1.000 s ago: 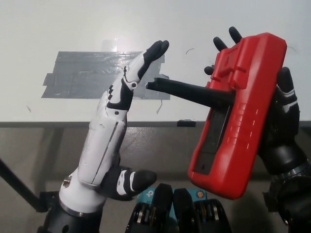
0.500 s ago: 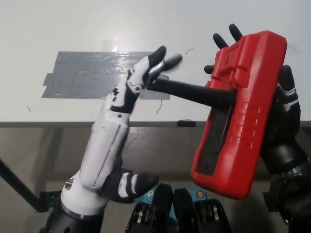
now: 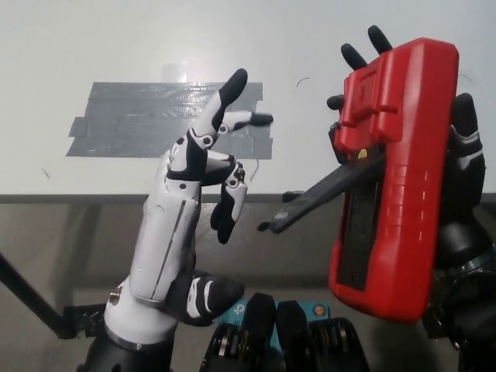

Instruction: The robot first picks the multimeter with right hand and then unfolds the black stand on the back of it using left hand

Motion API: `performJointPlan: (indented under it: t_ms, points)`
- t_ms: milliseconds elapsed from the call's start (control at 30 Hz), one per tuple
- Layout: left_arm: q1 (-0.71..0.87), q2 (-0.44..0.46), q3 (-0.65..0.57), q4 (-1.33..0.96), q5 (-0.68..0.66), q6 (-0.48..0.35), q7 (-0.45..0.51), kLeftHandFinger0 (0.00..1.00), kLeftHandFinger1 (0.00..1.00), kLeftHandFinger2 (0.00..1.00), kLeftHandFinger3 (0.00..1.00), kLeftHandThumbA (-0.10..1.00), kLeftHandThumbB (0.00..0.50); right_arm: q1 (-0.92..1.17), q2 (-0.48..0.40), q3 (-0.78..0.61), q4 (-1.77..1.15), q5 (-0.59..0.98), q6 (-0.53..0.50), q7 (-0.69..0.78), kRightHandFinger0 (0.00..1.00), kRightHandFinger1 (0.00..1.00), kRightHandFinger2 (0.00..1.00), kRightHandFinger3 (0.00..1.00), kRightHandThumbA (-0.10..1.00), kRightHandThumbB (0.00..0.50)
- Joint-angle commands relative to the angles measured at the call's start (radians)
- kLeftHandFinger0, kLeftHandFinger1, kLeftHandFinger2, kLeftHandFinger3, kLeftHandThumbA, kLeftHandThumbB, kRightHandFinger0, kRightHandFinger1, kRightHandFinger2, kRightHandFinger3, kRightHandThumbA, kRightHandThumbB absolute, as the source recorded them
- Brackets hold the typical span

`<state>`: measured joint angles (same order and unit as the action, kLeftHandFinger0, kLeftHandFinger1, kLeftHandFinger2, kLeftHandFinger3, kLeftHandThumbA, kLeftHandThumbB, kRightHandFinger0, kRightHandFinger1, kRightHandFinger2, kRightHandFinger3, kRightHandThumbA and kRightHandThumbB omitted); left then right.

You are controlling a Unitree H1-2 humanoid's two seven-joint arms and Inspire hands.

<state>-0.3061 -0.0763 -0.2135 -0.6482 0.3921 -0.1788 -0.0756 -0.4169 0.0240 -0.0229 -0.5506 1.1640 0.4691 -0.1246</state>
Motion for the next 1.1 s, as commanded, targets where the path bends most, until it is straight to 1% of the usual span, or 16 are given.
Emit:
performJointPlan:
  t_ms: [0,100,167,200,233,267,300,333,367,467,500,733,767,867,967,1067]
  points:
    - [-0.02,-0.014,-0.002,-0.005,-0.011,-0.043,0.015,0.62,0.0,0.0,1.0,1.0,0.347,-0.056,0.014,-0.011,-0.041,0.013,-0.048,0.011,0.0,0.25,0.8,0.71,-0.1,0.171]
    - [-0.027,-0.012,0.002,-0.002,-0.012,-0.046,0.014,0.57,0.0,0.0,1.0,1.0,0.351,-0.066,0.014,-0.014,-0.032,0.017,-0.048,0.015,0.0,0.25,0.8,0.71,-0.1,0.164]
    - [-0.025,-0.015,0.005,0.001,-0.006,-0.055,0.02,0.65,0.0,0.0,1.0,1.0,0.352,-0.067,0.012,-0.015,-0.031,0.011,-0.047,0.014,0.0,0.23,0.78,0.69,-0.1,0.165]
    - [-0.024,-0.017,0.008,0.008,-0.01,-0.071,0.029,0.74,0.0,0.0,1.0,1.0,0.35,-0.067,0.012,-0.016,-0.03,0.013,-0.046,0.013,0.0,0.23,0.78,0.67,-0.1,0.17]
    - [-0.024,-0.023,0.014,0.017,0.004,-0.099,0.048,0.9,0.03,0.0,1.0,1.0,0.356,-0.067,0.013,-0.017,-0.03,0.015,-0.046,0.011,0.0,0.23,0.78,0.67,-0.1,0.17]
    - [-0.036,-0.024,0.038,0.032,0.048,-0.155,0.084,1.0,0.34,0.34,1.0,1.0,0.339,-0.072,0.015,-0.019,-0.027,0.013,-0.047,0.007,0.0,0.23,0.78,0.66,-0.1,0.173]
    - [-0.046,-0.021,0.05,0.052,0.053,-0.202,0.105,1.0,0.54,0.6,1.0,1.0,0.31,-0.072,0.016,-0.019,-0.028,0.006,-0.049,0.008,0.0,0.22,0.78,0.66,-0.1,0.174]
    - [-0.052,-0.023,0.055,0.055,0.037,-0.213,0.109,1.0,0.93,1.0,1.0,1.0,0.325,-0.072,0.016,-0.019,-0.028,0.006,-0.049,0.008,0.0,0.22,0.78,0.66,-0.1,0.173]
    - [-0.057,-0.028,0.063,0.061,0.045,-0.23,0.12,1.0,1.0,1.0,1.0,1.0,0.302,-0.072,0.016,-0.02,-0.028,0.007,-0.049,0.008,0.0,0.21,0.77,0.64,-0.1,0.172]
    - [-0.063,-0.039,0.074,0.07,0.096,-0.246,0.128,1.0,1.0,1.0,1.0,1.0,0.309,-0.074,0.014,-0.02,-0.03,-0.005,-0.048,0.002,0.0,0.14,0.69,0.59,-0.1,0.178]
    - [-0.057,-0.035,0.063,0.064,0.119,-0.233,0.106,1.0,1.0,1.0,1.0,1.0,0.345,-0.074,0.014,-0.021,-0.032,-0.007,-0.048,-0.002,0.0,0.13,0.67,0.6,-0.1,0.177]
    - [0.004,-0.032,0.005,0.044,0.19,-0.212,0.052,1.0,1.0,1.0,1.0,1.0,0.392,-0.085,0.017,-0.021,-0.026,-0.012,-0.047,-0.004,0.0,0.13,0.68,0.63,-0.1,0.179]
    - [0.021,-0.037,-0.009,0.037,0.201,-0.197,0.041,1.0,1.0,1.0,1.0,1.0,0.428,-0.084,0.016,-0.021,-0.027,-0.015,-0.047,-0.004,0.0,0.13,0.68,0.63,-0.1,0.178]
    - [0.043,-0.031,-0.04,0.038,0.203,-0.206,0.033,1.0,1.0,1.0,1.0,1.0,0.424,-0.09,0.018,-0.021,-0.023,-0.021,-0.051,-0.001,0.0,0.12,0.65,0.64,-0.1,0.167]
    - [0.07,-0.03,-0.065,0.052,0.223,-0.24,0.049,1.0,1.0,1.0,1.0,1.0,0.407,-0.092,0.027,-0.027,-0.009,0.016,-0.059,0.019,0.0,0.13,0.68,0.67,-0.1,0.141]
    - [0.095,-0.032,-0.093,0.072,0.217,-0.28,0.071,1.0,1.0,1.0,1.0,1.0,0.396,-0.095,0.046,-0.031,-0.016,0.027,-0.06,-0.014,0.0,0.11,0.6,0.67,-0.1,0.136]
